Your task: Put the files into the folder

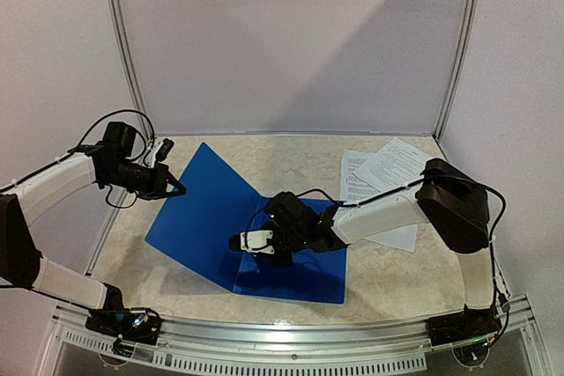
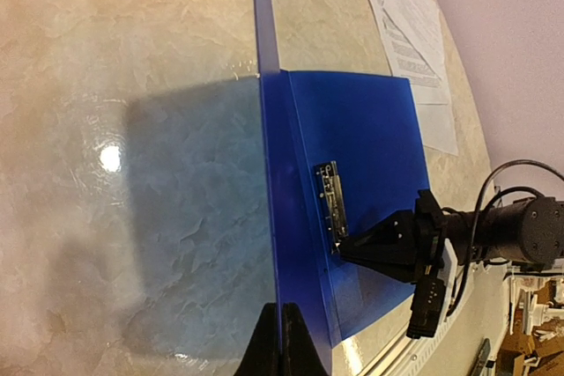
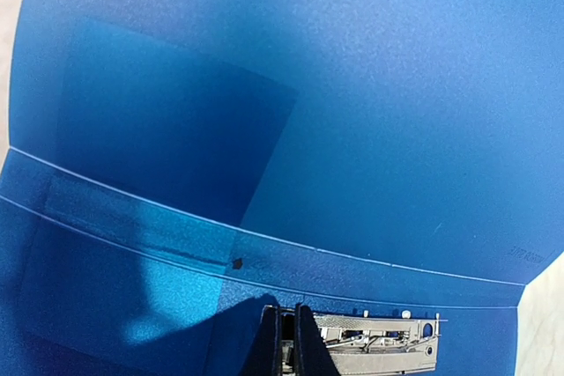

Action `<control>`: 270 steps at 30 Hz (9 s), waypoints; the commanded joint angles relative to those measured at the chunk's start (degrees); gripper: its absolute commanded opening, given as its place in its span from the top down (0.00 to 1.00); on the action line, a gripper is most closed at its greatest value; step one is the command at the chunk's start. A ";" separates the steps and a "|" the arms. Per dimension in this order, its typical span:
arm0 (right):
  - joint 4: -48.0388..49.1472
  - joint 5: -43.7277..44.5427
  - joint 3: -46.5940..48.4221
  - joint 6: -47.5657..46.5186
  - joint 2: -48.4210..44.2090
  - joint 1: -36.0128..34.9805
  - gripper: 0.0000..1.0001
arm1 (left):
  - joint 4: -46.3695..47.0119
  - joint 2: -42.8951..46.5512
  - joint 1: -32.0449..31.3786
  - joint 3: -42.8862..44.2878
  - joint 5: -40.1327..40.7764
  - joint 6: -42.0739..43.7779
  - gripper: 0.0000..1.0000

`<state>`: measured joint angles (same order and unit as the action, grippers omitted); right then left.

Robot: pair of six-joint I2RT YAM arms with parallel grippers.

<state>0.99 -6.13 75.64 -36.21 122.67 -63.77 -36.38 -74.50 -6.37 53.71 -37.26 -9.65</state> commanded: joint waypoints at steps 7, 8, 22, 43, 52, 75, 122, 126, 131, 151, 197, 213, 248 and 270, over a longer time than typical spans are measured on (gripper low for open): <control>-15.82 1.21 -5.32 2.13 7.29 -0.42 0.98 | -0.66 0.51 -0.13 0.47 0.28 1.11 1.00; -16.30 1.47 -5.63 1.55 7.79 -0.44 0.98 | -0.66 0.56 -0.04 0.51 0.41 1.10 1.00; -18.16 2.32 -9.66 -0.46 9.22 -1.97 0.99 | -0.71 0.24 0.08 0.52 0.99 1.29 1.00; -10.49 -2.39 -16.43 7.12 0.95 1.83 1.00 | -3.49 0.06 -0.35 1.83 5.44 3.58 1.00; -10.36 -2.97 -15.91 7.77 0.42 2.28 1.00 | -3.53 0.01 -0.39 1.83 5.44 3.59 1.00; -4.50 3.34 -1.29 15.00 -7.56 5.23 1.00 | -3.23 0.57 -0.57 1.66 4.10 3.58 1.00; -5.76 9.59 19.46 25.36 3.60 11.88 0.86 | -2.54 1.42 -0.68 1.10 5.09 2.87 1.00; -14.79 8.58 22.14 36.52 -2.11 15.26 0.76 | -1.71 1.46 -0.39 0.22 5.52 2.08 1.00; -23.81 0.88 15.75 55.48 -10.93 26.88 0.73 | -1.14 1.78 -0.28 0.01 5.66 1.26 1.00; -10.73 -9.61 -13.31 85.14 -19.70 71.07 0.58 | -0.85 2.40 0.46 -0.36 6.23 1.21 1.00; 24.50 -22.26 -17.00 95.24 -4.44 74.03 0.64 | -0.76 1.20 0.66 -0.28 5.83 1.30 1.00; 19.74 -24.39 -8.76 97.47 4.53 71.65 0.90 | -0.88 1.80 0.86 -0.19 5.88 1.50 1.00; -6.75 -30.98 -11.96 85.32 -40.24 36.28 1.00 | -0.39 2.73 1.05 -0.54 6.32 1.20 1.00; -9.22 -21.71 -33.76 90.33 -35.90 34.77 1.00 | 0.08 2.86 1.03 -1.00 6.08 0.94 1.00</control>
<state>-5.13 -32.03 42.17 57.14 84.03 -28.82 -37.93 -72.66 -5.87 53.60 -31.48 -8.86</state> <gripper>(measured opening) 0.005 0.026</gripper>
